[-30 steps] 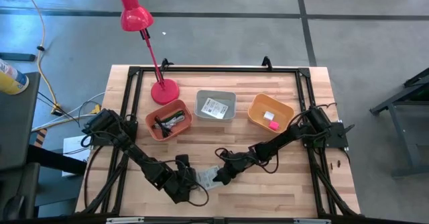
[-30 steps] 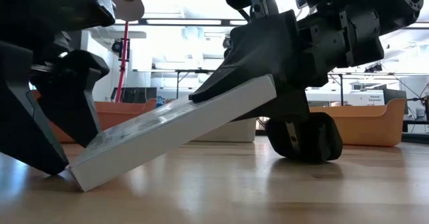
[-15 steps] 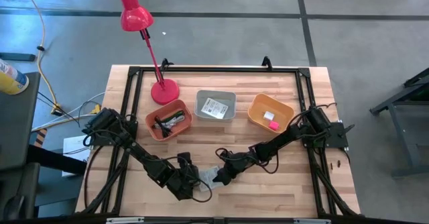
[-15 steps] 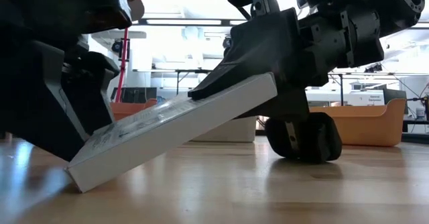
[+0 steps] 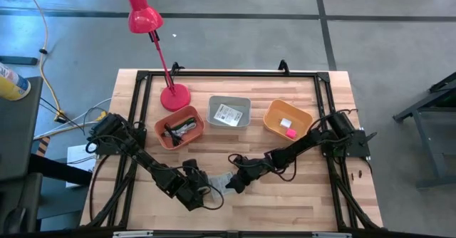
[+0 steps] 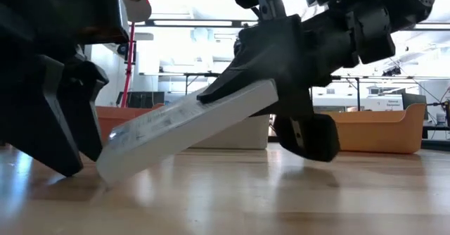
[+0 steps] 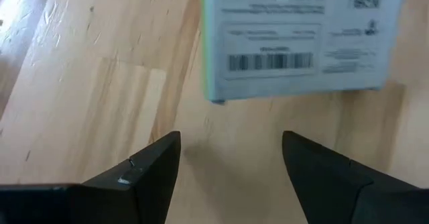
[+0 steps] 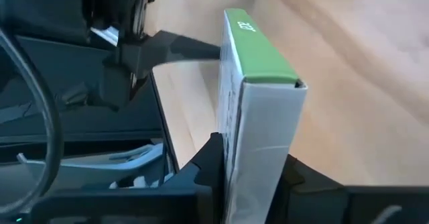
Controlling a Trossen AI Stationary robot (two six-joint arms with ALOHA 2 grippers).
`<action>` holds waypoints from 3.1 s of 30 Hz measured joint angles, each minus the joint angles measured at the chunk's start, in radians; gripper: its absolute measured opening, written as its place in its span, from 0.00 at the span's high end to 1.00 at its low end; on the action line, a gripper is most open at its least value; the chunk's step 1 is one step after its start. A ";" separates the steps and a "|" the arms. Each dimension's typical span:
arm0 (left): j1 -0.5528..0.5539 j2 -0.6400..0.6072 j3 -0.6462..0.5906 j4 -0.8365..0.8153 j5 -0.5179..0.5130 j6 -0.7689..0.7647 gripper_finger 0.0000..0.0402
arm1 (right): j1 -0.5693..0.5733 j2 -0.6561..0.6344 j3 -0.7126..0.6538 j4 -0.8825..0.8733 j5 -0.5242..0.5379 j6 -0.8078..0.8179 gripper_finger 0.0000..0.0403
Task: Pick and place items into bin
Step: Put the white card reader box into the gray bin
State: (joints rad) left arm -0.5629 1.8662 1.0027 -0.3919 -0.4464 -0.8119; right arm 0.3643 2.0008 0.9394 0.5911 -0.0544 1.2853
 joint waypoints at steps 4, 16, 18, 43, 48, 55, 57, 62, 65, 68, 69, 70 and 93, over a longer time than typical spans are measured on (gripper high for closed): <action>0.000 -0.044 -0.005 -0.047 -0.020 0.031 0.38 | -0.017 -0.034 0.000 -0.023 0.008 -0.029 0.89; 0.000 -0.232 -0.002 -0.282 -0.130 0.056 0.38 | -0.093 -0.184 0.000 -0.196 0.029 -0.158 0.89; 0.000 -0.256 -0.002 -0.308 -0.141 0.056 0.38 | -0.110 -0.215 0.000 -0.213 0.039 -0.182 0.89; 0.000 -0.276 -0.002 -0.230 -0.245 0.045 0.38 | -0.500 -0.490 0.002 -0.542 0.161 -0.396 0.89; 0.001 -0.276 -0.002 -0.225 -0.259 0.045 0.38 | -0.559 -0.490 0.002 -0.550 0.153 -0.390 0.86; 0.001 -0.276 -0.002 -0.166 -0.311 0.046 0.38 | -0.583 -0.466 0.002 -0.543 0.145 -0.386 0.87; 0.001 -0.276 -0.002 -0.153 -0.325 0.050 0.38 | -0.583 -0.443 0.002 -0.519 0.137 -0.382 0.89; 0.001 -0.276 -0.002 -0.138 -0.328 0.079 0.38 | -0.582 -0.378 0.002 -0.459 0.103 -0.348 0.86; 0.001 -0.276 -0.002 -0.132 -0.327 0.082 0.38 | -0.582 -0.349 0.002 -0.447 0.093 -0.341 0.84; 0.001 -0.276 -0.002 -0.131 -0.327 0.082 0.38 | -0.582 -0.334 0.002 -0.446 0.078 -0.340 0.85; 0.001 -0.276 -0.002 -0.131 -0.327 0.082 0.38 | -0.582 -0.331 0.002 -0.444 0.076 -0.340 0.87; 0.001 -0.276 -0.002 -0.131 -0.327 0.082 0.38 | -0.582 -0.330 0.002 -0.444 0.076 -0.340 0.88; 0.001 -0.276 -0.002 -0.132 -0.332 0.082 0.38 | -0.643 -0.330 0.002 -0.390 0.079 -0.348 0.65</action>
State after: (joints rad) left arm -0.5621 1.5906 1.0006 -0.5240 -0.7784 -0.7303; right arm -0.2789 1.6703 0.9413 0.2009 0.0249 0.9376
